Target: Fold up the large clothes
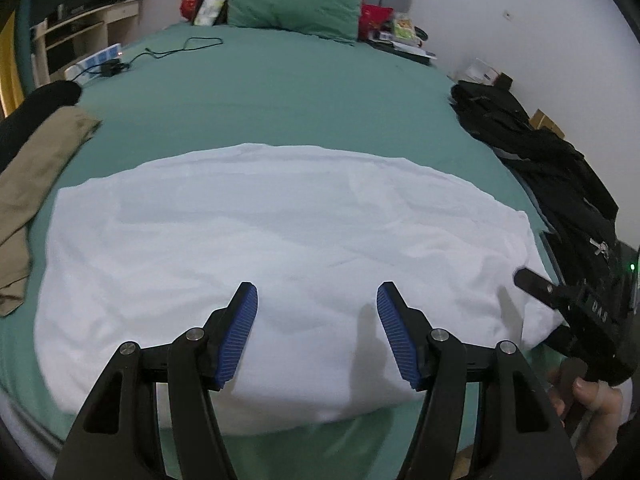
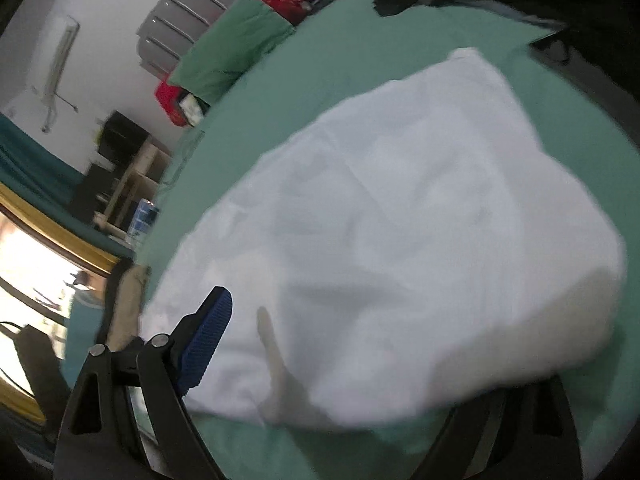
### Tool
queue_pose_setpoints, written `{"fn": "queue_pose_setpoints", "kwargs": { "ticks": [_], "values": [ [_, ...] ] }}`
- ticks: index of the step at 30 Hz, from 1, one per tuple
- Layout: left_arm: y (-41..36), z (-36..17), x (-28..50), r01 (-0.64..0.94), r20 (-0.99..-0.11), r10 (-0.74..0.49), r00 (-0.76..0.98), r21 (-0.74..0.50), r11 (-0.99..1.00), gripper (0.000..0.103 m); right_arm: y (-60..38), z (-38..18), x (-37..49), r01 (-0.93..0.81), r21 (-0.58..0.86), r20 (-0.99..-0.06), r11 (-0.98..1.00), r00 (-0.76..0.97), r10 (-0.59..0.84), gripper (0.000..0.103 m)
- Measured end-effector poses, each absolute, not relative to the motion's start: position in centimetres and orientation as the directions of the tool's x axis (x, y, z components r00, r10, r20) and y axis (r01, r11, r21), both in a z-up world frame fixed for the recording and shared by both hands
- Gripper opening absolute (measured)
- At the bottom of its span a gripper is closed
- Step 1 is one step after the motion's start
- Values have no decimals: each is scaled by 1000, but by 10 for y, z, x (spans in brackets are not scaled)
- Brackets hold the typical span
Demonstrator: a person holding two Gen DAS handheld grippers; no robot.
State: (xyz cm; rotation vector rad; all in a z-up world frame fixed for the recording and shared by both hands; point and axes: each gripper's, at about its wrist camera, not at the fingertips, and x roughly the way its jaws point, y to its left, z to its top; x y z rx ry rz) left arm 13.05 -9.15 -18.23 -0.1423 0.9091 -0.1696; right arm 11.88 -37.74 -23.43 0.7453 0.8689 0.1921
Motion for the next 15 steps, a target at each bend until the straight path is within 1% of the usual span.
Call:
{"fn": "queue_pose_setpoints", "kwargs": {
  "ticks": [4, 7, 9, 11, 12, 14, 15],
  "values": [
    [-108, -186, 145, 113, -767, -221, 602, -192, 975, 66, -368, -240, 139, 107, 725, -557, 681, 672, 488, 89],
    [-121, -204, 158, 110, -811, -194, 551, -160, 981, 66, -363, -244, 152, 85, 764, -512, 639, 683, 521, 89],
    [-125, -221, 165, 93, -845, -158, 511, -129, 987, 66, -357, -244, 152, 70, 767, -506, 638, 678, 534, 89],
    [-130, -223, 164, 100, -837, -125, 533, -84, 991, 65, -349, -244, 153, 50, 756, -514, 652, 662, 545, 86],
    [-132, -223, 163, 97, -838, -112, 535, -70, 993, 65, -342, -245, 155, 43, 744, -527, 666, 651, 547, 75],
    [-134, -224, 162, 92, -835, -96, 542, -55, 994, 65, -332, -246, 158, 30, 712, -564, 702, 619, 547, 19],
    [-134, -225, 163, 95, -835, -97, 542, -53, 994, 65, -330, -250, 160, 24, 723, -564, 691, 598, 569, 19]
  ]
}}
